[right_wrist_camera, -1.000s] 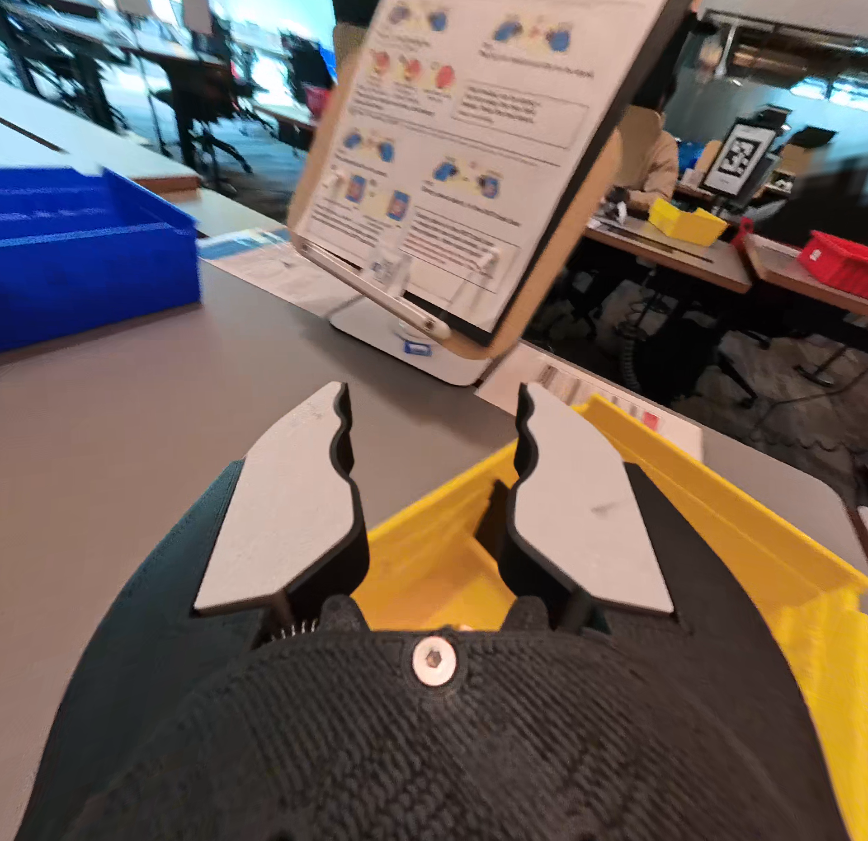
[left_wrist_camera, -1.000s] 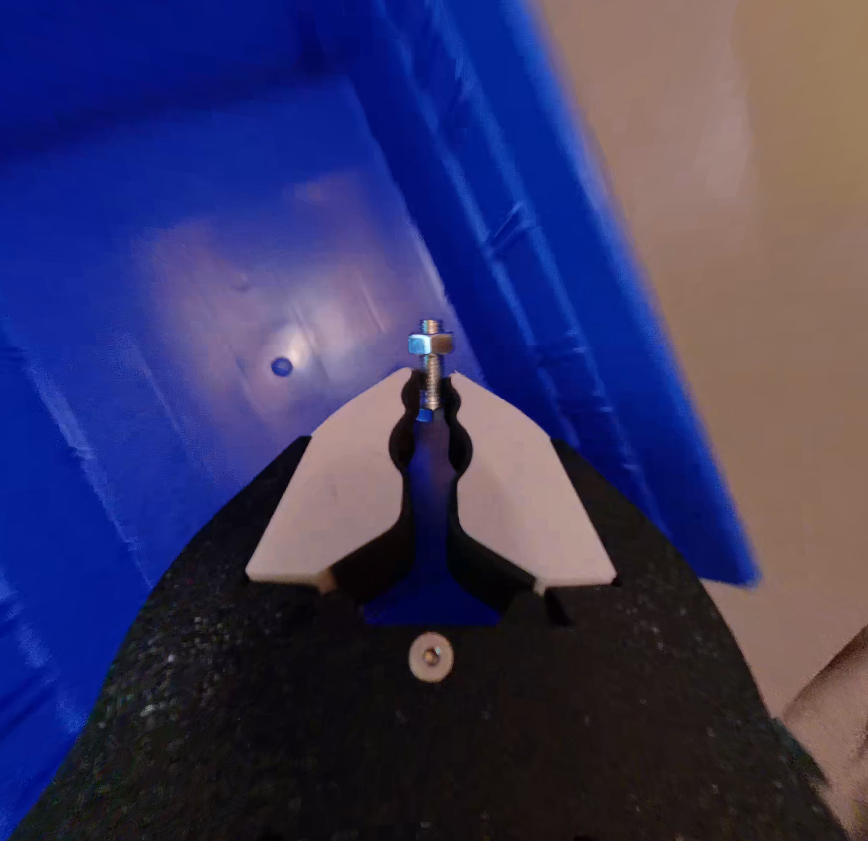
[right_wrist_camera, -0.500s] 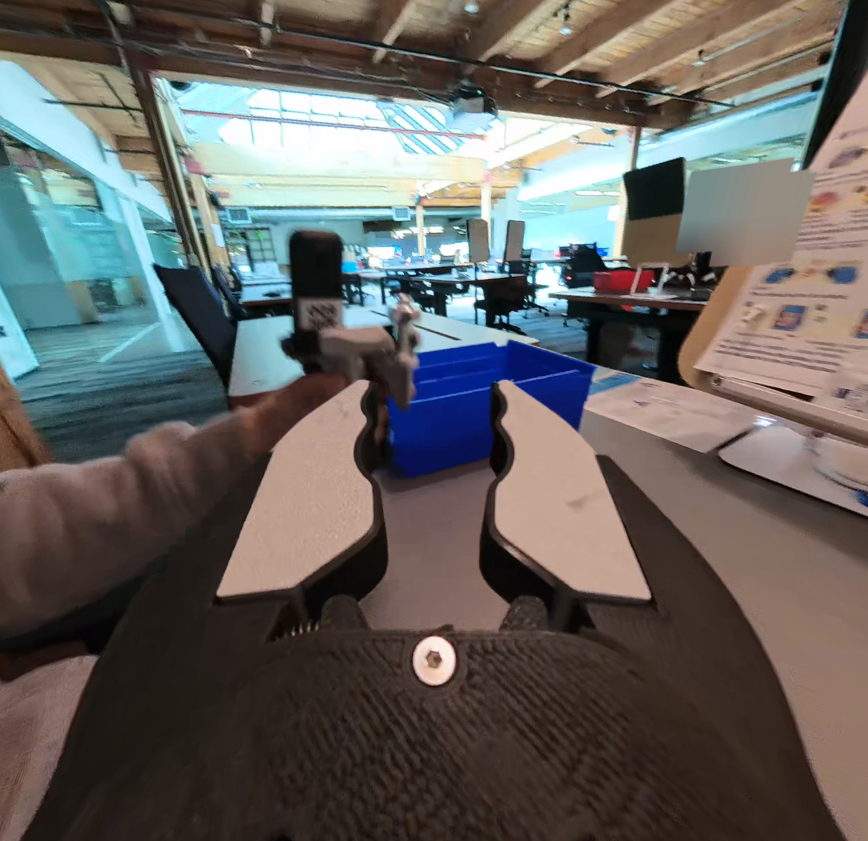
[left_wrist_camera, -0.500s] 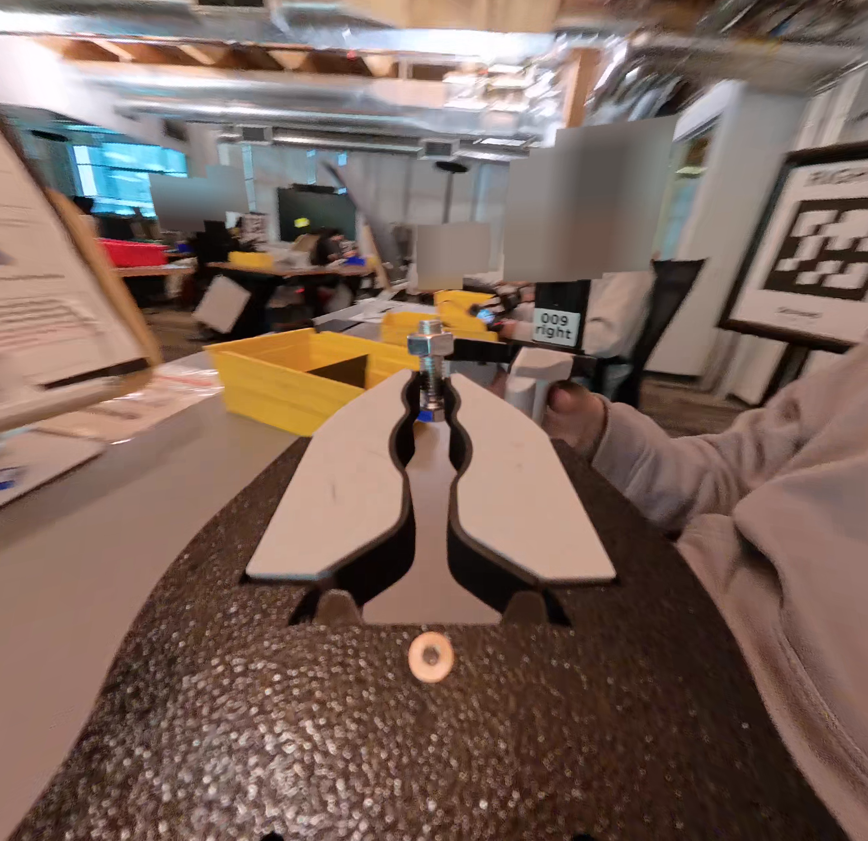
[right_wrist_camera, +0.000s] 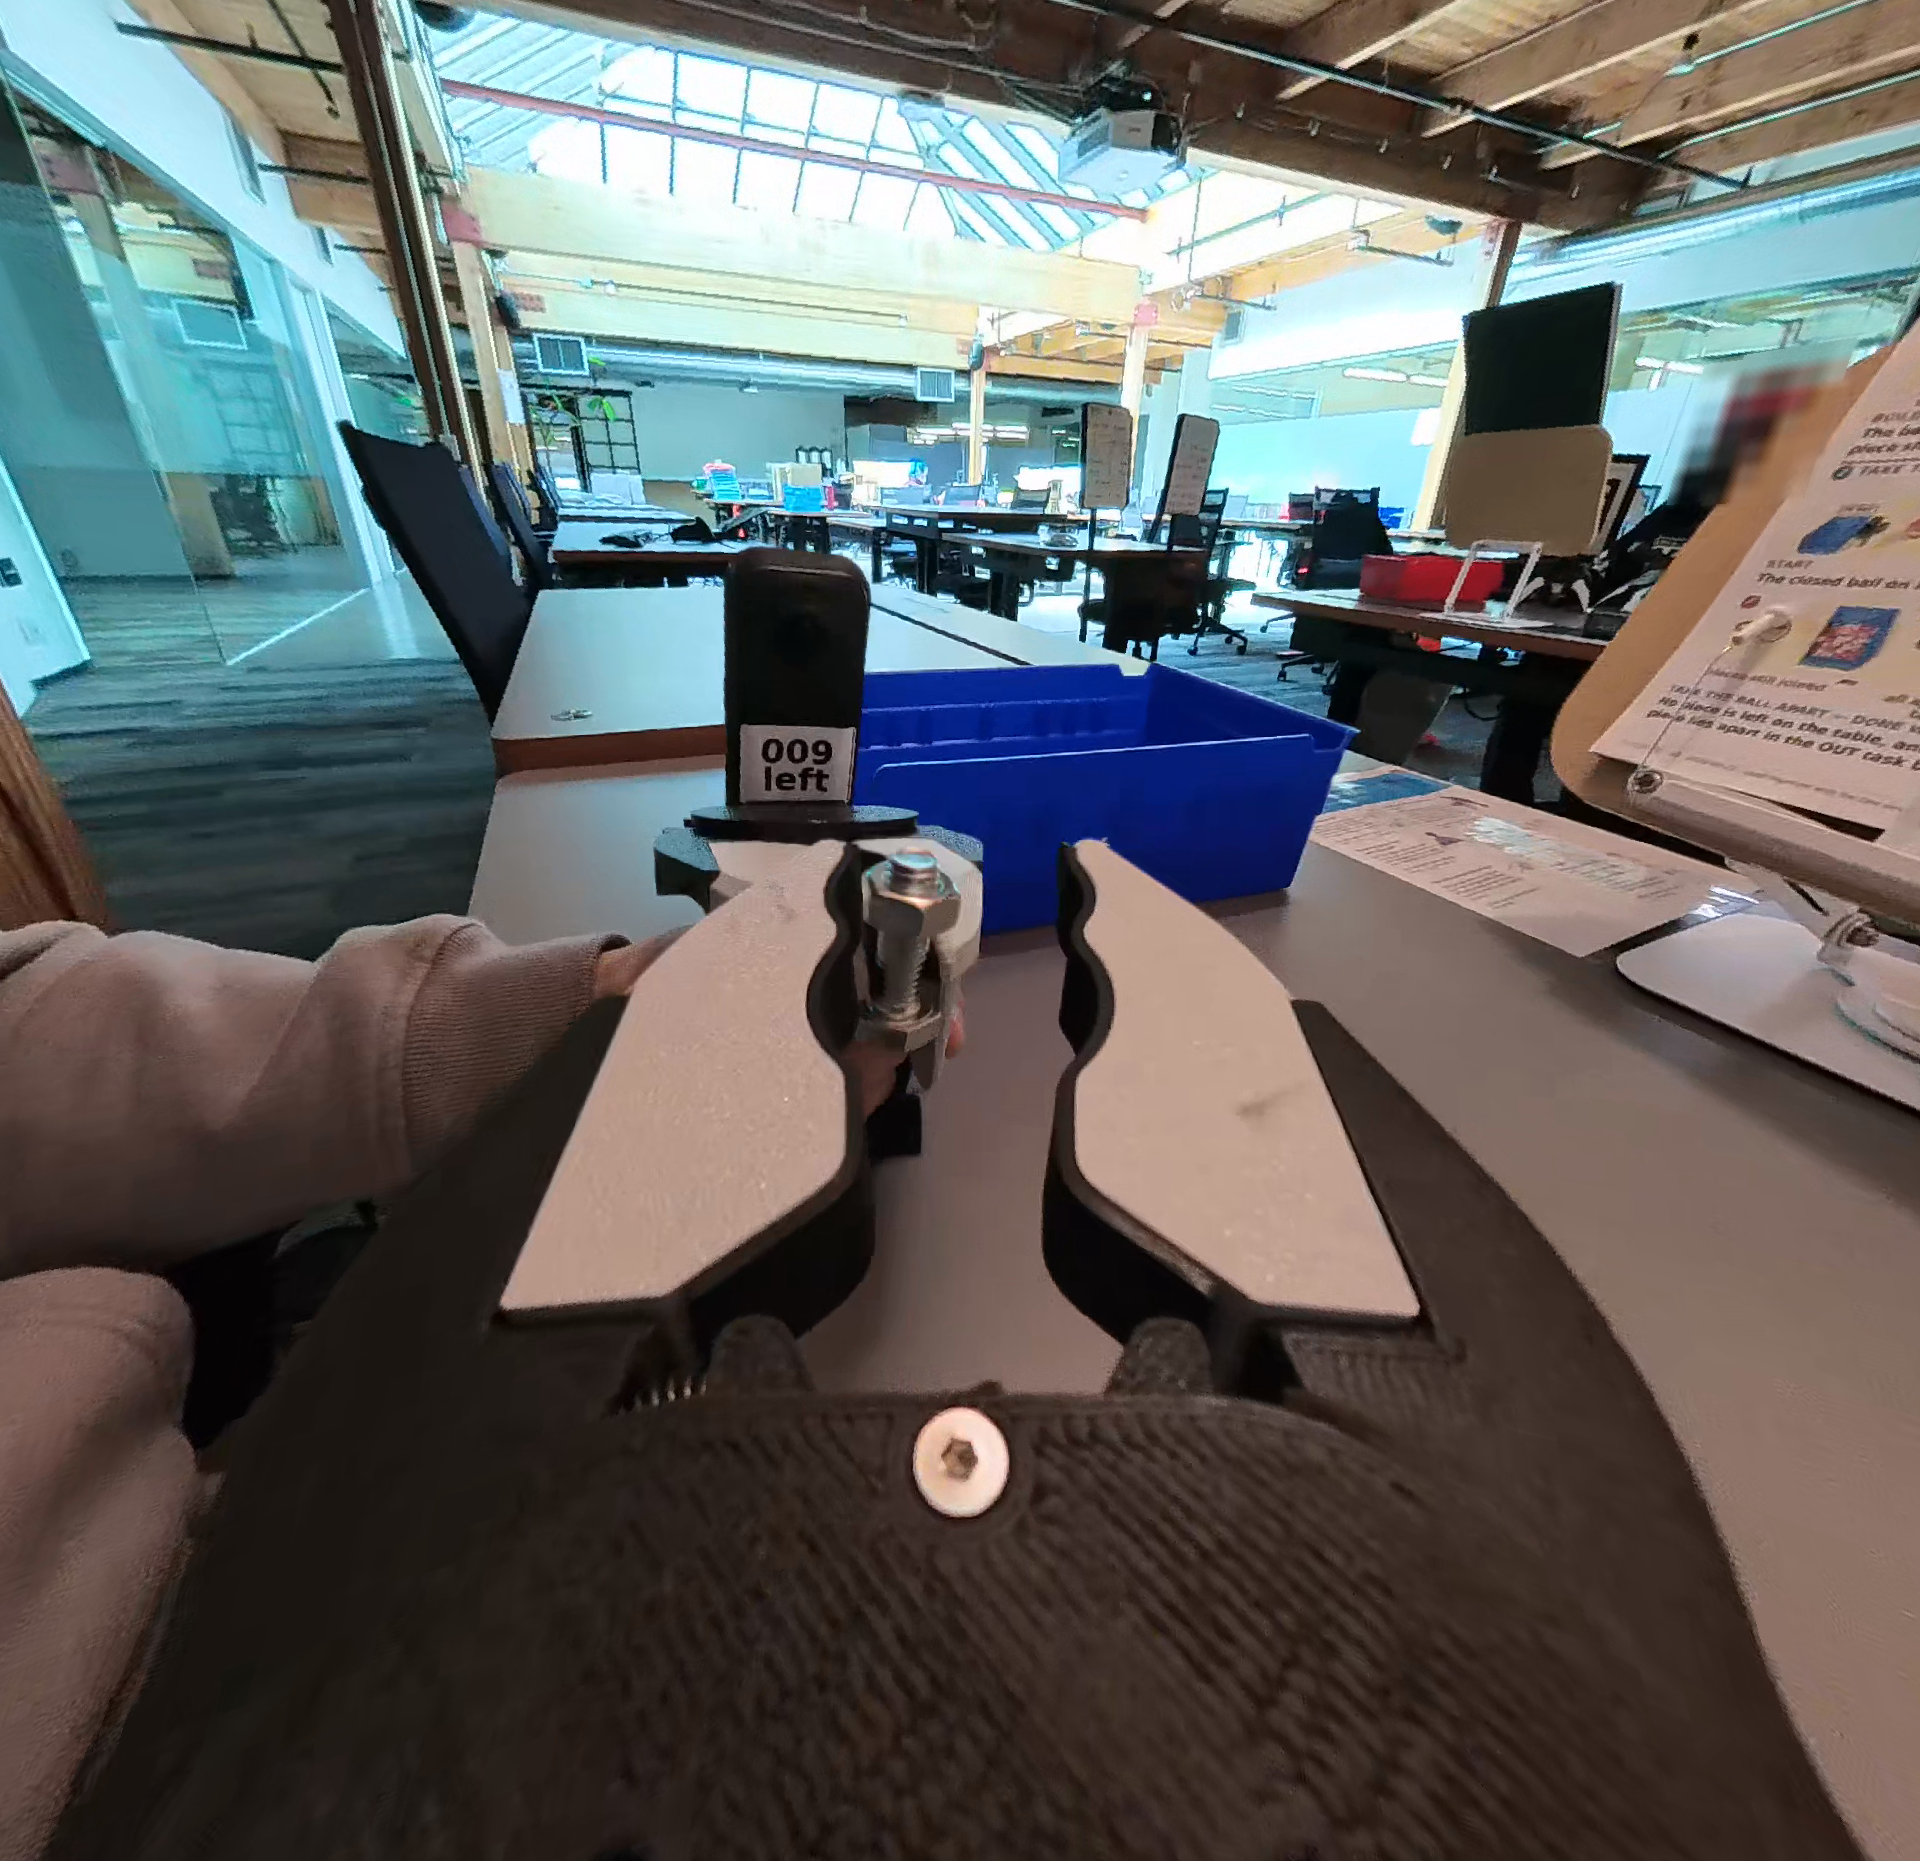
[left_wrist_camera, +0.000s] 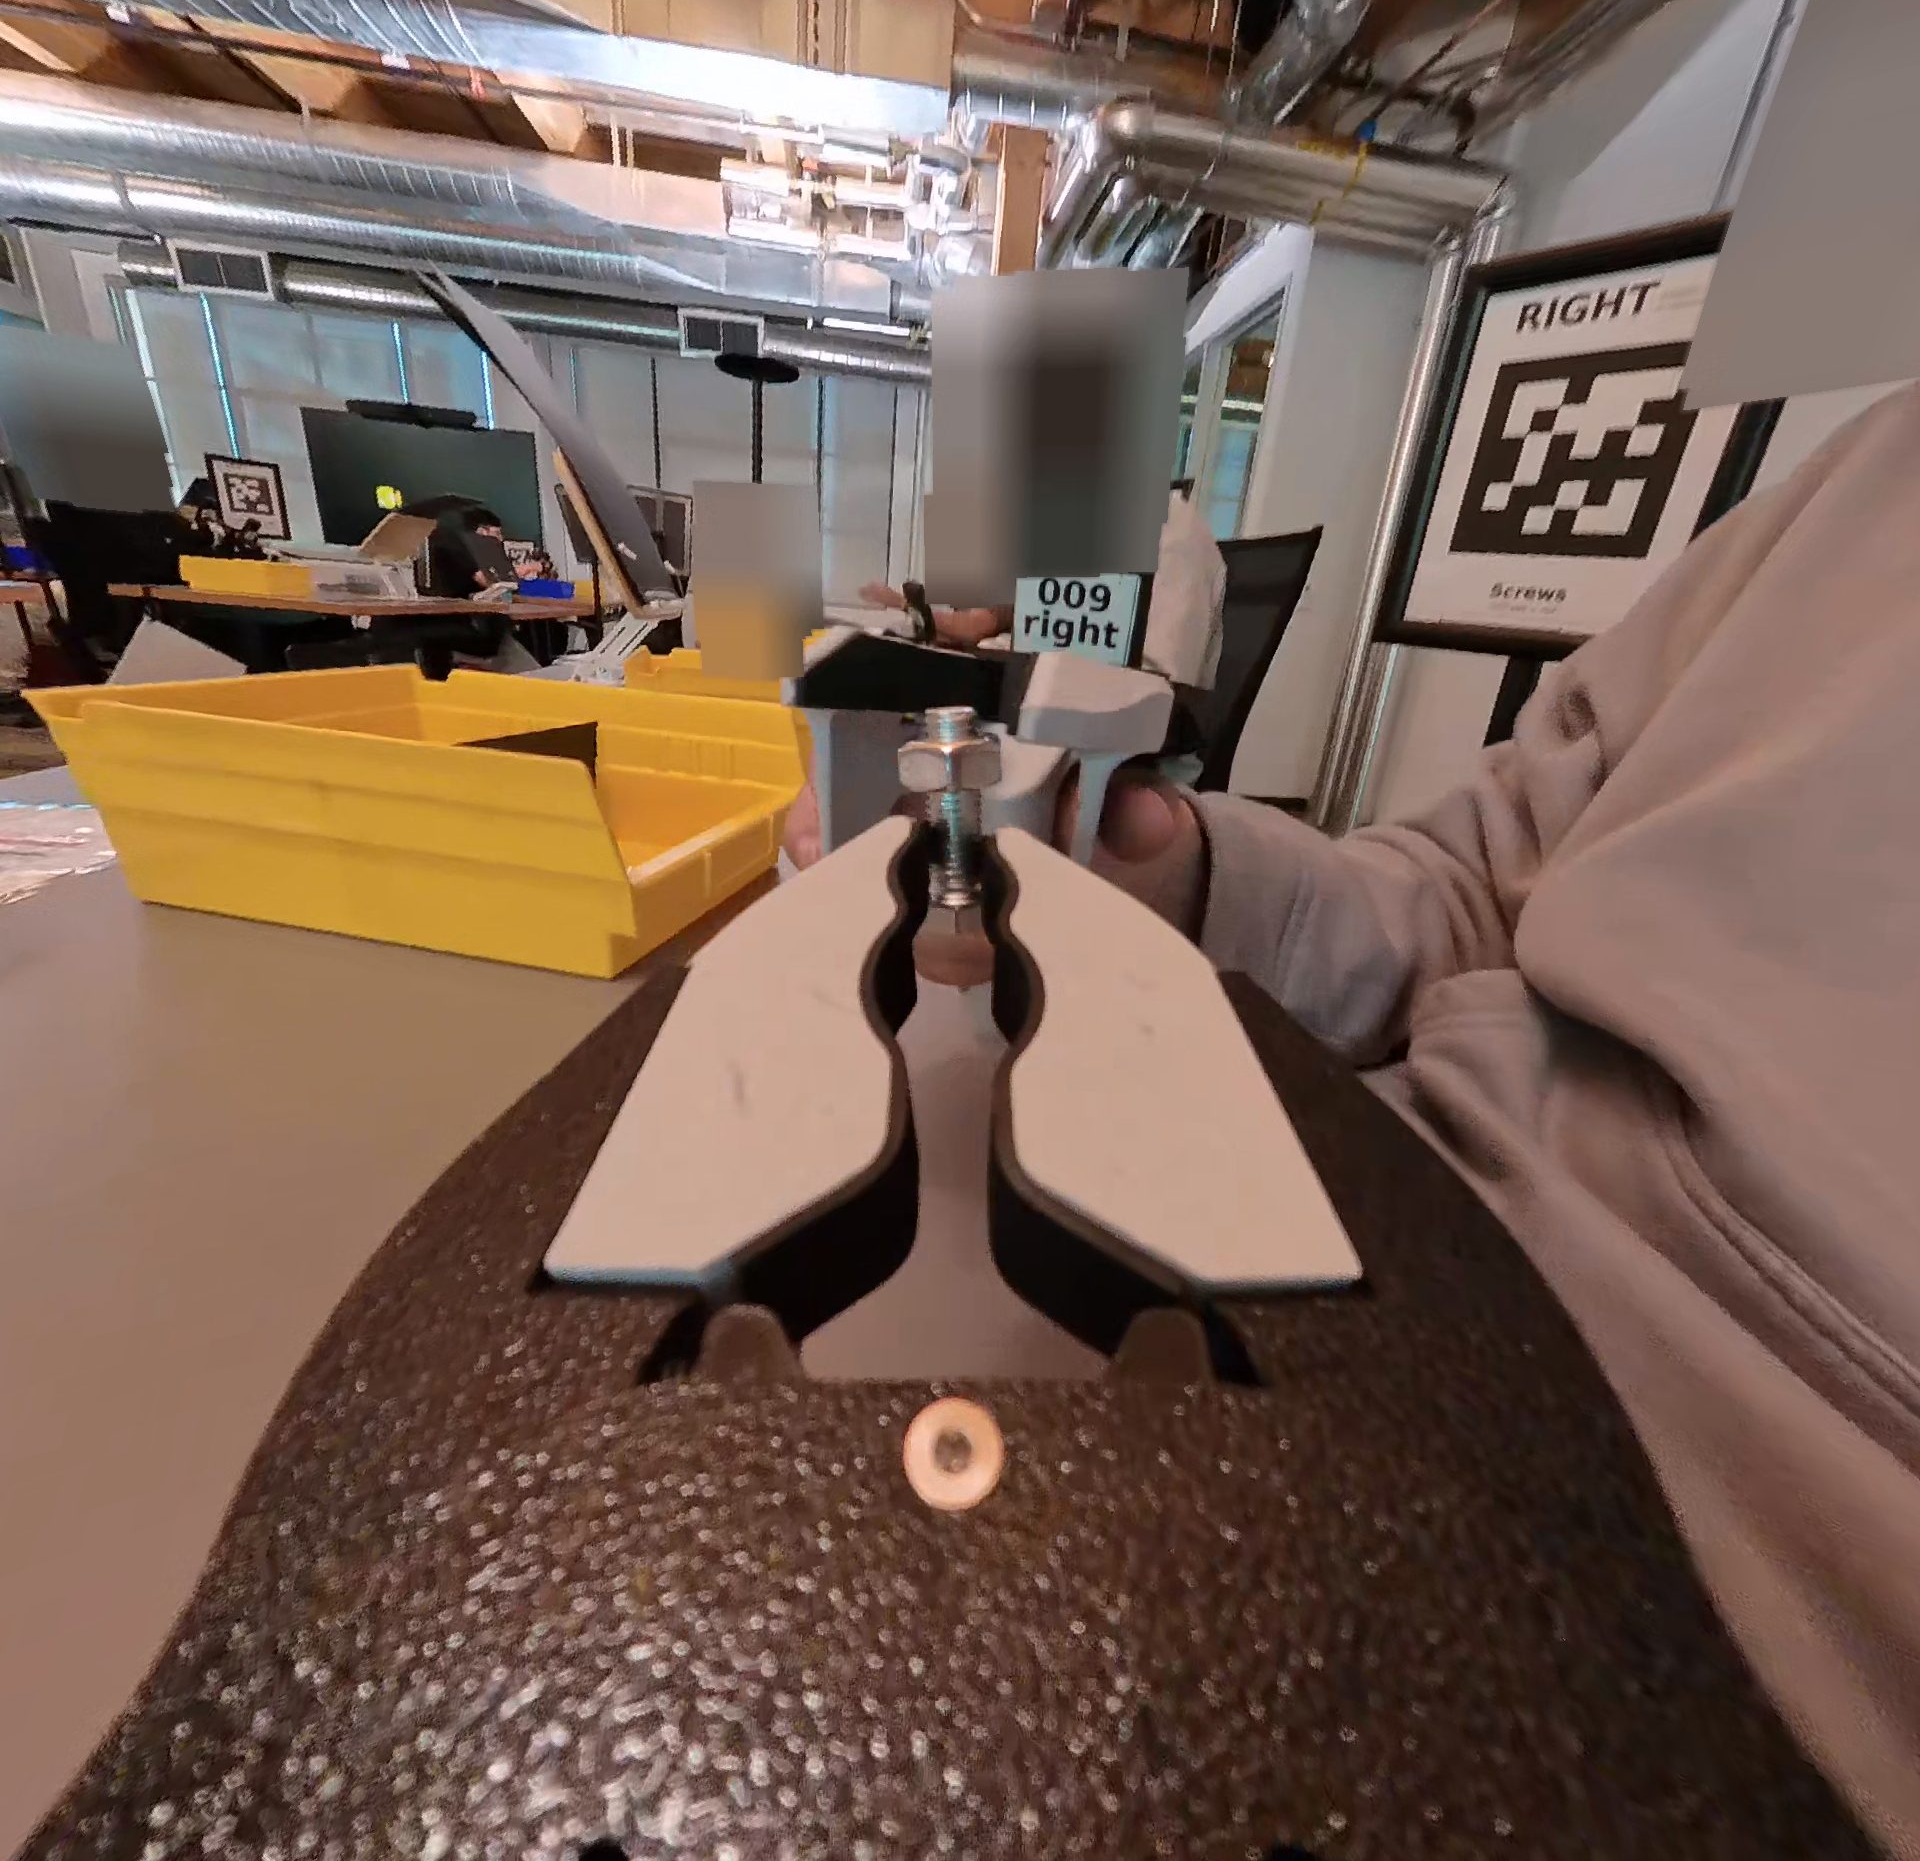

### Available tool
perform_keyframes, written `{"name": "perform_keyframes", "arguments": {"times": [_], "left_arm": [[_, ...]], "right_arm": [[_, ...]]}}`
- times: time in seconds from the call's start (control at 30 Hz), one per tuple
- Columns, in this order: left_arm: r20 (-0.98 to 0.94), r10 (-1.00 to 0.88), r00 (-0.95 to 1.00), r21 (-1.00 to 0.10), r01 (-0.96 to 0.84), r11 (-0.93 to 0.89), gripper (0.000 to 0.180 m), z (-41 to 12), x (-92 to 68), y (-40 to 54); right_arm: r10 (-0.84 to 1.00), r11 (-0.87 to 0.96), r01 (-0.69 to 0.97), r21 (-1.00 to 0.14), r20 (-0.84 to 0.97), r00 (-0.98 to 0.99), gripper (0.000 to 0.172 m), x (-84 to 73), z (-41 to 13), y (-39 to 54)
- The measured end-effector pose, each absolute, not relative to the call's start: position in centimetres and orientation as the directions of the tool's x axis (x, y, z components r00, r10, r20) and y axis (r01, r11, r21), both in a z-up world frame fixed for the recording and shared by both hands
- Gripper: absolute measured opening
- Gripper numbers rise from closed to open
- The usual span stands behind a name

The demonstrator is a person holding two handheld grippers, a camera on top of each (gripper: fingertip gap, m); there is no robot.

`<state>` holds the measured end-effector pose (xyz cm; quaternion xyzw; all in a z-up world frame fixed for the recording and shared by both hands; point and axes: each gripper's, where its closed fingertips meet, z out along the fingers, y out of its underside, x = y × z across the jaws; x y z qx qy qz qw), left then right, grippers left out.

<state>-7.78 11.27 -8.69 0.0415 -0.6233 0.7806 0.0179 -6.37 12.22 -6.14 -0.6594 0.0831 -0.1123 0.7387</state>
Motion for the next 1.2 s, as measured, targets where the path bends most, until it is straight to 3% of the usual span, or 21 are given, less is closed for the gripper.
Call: {"name": "perform_keyframes", "arguments": {"times": [0.23,0.33,0.4,0.53,0.7,0.83,1.03,1.1,1.17,1.2], "left_arm": [[0.064,-0.043,-0.997,-0.979,-0.054,-0.194,0.008,-8.9,-7.8,11.1],[0.073,-0.079,-0.994,-0.965,-0.051,-0.257,0.009,-8.2,-7.2,11.8],[0.079,-0.083,-0.993,-0.952,-0.051,-0.302,0.008,-7.7,-7.0,12.7],[0.056,-0.118,-0.991,-0.960,-0.021,-0.280,0.008,-8.0,-6.7,12.5],[0.023,-0.117,-0.993,-0.976,0.003,-0.218,0.008,-8.6,-7.0,11.2],[0.019,-0.112,-0.993,-0.977,0.005,-0.211,0.008,-8.7,-7.1,11.0],[0.034,-0.143,-0.989,-0.977,-0.003,-0.212,0.008,-8.8,-6.6,11.4],[0.045,-0.141,-0.989,-0.966,-0.008,-0.258,0.008,-8.2,-6.5,11.9],[0.064,-0.142,-0.988,-0.954,-0.019,-0.300,0.008,-7.8,-6.3,12.3],[0.068,-0.144,-0.987,-0.955,-0.023,-0.295,0.008,-7.9,-6.2,12.3]], "right_arm": [[-0.323,0.027,0.091,-0.995,0.078,0.943,0.036,-6.0,-7.4,13.3],[-0.342,0.066,0.046,-0.997,0.021,0.939,0.051,-4.9,-6.7,11.7],[-0.447,0.157,-0.024,-0.987,-0.093,0.890,0.033,-2.3,-6.3,9.2],[-0.287,0.176,-0.104,-0.979,-0.152,0.946,0.047,-4.0,-6.1,9.6],[-0.231,0.113,-0.016,-0.994,-0.042,0.972,0.044,-6.9,-6.4,13.3],[-0.297,0.136,0.003,-0.991,-0.038,0.954,0.037,-6.0,-6.1,12.9],[-0.313,0.123,-0.006,-0.992,-0.044,0.949,0.045,-4.8,-6.4,11.5],[-0.392,0.067,0.006,-0.998,-0.021,0.920,0.034,-3.1,-7.0,10.0],[-0.486,0.070,-0.013,-0.997,-0.045,0.873,0.043,-0.9,-7.4,7.9],[-0.443,0.115,-0.033,-0.993,-0.081,0.893,0.043,-1.3,-6.9,7.6]]}}
